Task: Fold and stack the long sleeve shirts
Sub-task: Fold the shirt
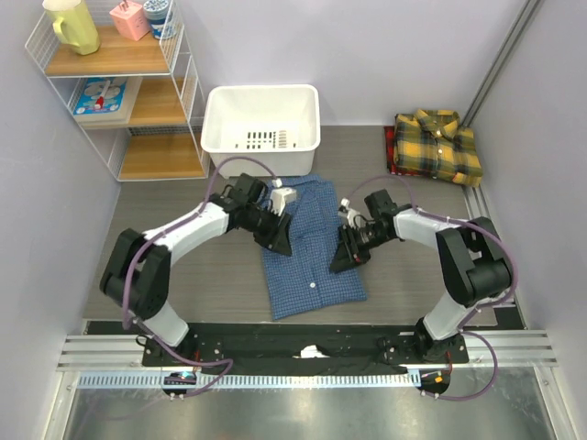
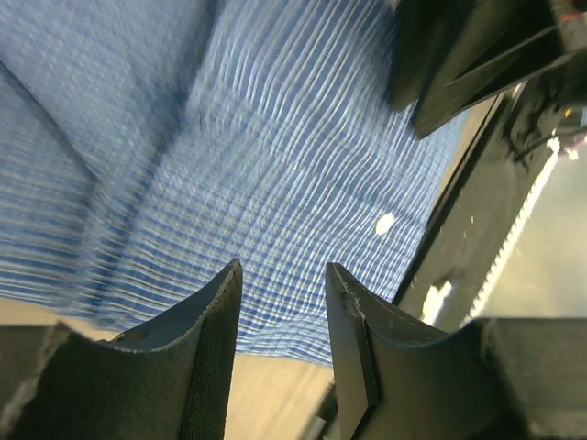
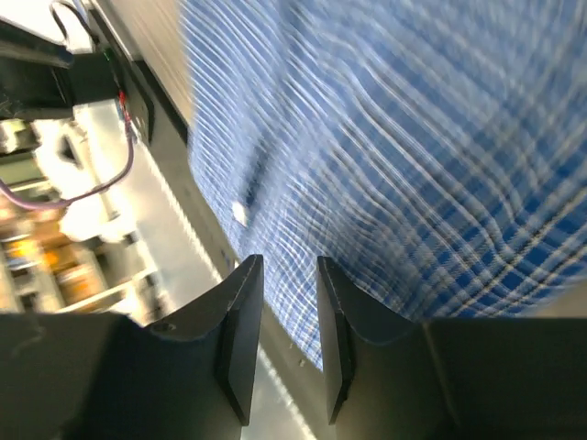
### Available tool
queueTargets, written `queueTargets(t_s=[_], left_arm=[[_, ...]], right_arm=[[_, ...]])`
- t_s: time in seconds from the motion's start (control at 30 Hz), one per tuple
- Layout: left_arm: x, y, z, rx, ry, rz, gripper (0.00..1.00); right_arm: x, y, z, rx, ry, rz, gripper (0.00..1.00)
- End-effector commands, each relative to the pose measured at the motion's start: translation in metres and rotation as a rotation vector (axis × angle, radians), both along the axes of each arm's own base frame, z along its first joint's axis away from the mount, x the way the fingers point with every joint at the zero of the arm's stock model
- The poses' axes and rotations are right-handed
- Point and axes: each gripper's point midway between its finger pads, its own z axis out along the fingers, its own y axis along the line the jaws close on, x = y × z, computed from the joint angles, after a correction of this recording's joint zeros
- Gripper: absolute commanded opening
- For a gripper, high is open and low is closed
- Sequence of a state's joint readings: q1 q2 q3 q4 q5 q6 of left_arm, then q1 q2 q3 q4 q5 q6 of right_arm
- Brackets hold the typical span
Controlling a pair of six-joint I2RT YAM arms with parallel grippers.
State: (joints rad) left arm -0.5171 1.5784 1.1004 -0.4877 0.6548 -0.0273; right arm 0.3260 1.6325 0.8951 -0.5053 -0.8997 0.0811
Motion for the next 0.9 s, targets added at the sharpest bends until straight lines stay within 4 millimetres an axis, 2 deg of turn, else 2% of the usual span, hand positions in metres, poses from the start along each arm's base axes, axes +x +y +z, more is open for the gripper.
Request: queueTargets(t_s=[0.0,0.07,0.1,0.2,0.27,0.37,0.4,0.47,0.5,0.53,0.57,0.6,0.63,0.67,0.7,0.73,0.77,0.83,0.87], left_arm=[[-0.011,0.003,-0.044,0.049,0.195,0.042,0.41],[0.003,0.013,-0.057,0.083,0.215,0.069,0.4],[0.012,0.016,-0.067,0.113,0.234,0.074,0.39],[0.041,0.032,-0.079,0.151,0.226,0.113,0.36],[0.055,0.041,-0.08,0.155,0.211,0.119,0.36],[0.063,0.04,-0.063,0.103,0.17,0.101,0.38],[0.06,0.036,-0.054,0.071,0.159,0.083,0.39],[0.052,0.034,-0.024,0.005,0.093,0.062,0.42],[0.044,0.029,-0.006,-0.053,0.082,0.042,0.49],[0.035,0.027,0.019,-0.104,0.045,0.048,0.52],[0.029,0.026,0.036,-0.136,0.003,0.043,0.56],[0.023,0.026,0.051,-0.16,-0.022,0.051,0.68],[0.02,0.026,0.06,-0.138,-0.083,0.063,0.73],[0.013,0.033,0.088,-0.118,-0.225,0.081,0.78],[0.011,0.036,0.098,-0.084,-0.301,0.108,0.92],[0.011,0.04,0.109,-0.037,-0.428,0.129,1.0],[0.003,0.043,0.13,-0.089,-0.553,0.122,1.0],[0.0,0.05,0.147,-0.143,-0.647,0.176,1.0],[0.004,0.052,0.161,-0.199,-0.67,0.261,1.0]], right_arm=[[-0.001,0.011,-0.017,0.074,0.064,-0.047,0.35],[0.002,0.016,-0.026,0.075,0.118,-0.091,0.35],[0.01,0.02,-0.029,0.088,0.091,-0.104,0.35],[0.017,0.032,-0.035,0.097,0.111,-0.136,0.35],[0.021,0.037,-0.034,0.096,0.114,-0.143,0.36],[0.034,0.044,-0.019,0.121,0.077,-0.145,0.38],[0.04,0.046,-0.003,0.136,0.047,-0.134,0.38],[0.045,0.047,0.021,0.158,-0.008,-0.123,0.43],[0.045,0.047,0.046,0.178,-0.071,-0.102,0.46],[0.043,0.046,0.058,0.19,-0.102,-0.089,0.55],[0.041,0.045,0.07,0.199,-0.136,-0.08,0.59],[0.038,0.043,0.083,0.205,-0.165,-0.075,0.63],[0.035,0.04,0.105,0.22,-0.271,-0.058,0.67],[0.034,0.036,0.117,0.217,-0.343,-0.055,0.76],[0.032,0.032,0.126,0.205,-0.406,-0.051,0.82],[0.034,0.025,0.144,0.19,-0.554,-0.047,0.88],[0.035,0.022,0.153,0.185,-0.623,-0.036,0.99],[0.036,0.019,0.166,0.191,-0.739,-0.02,0.99],[0.042,0.015,0.175,0.184,-0.76,-0.102,1.0]])
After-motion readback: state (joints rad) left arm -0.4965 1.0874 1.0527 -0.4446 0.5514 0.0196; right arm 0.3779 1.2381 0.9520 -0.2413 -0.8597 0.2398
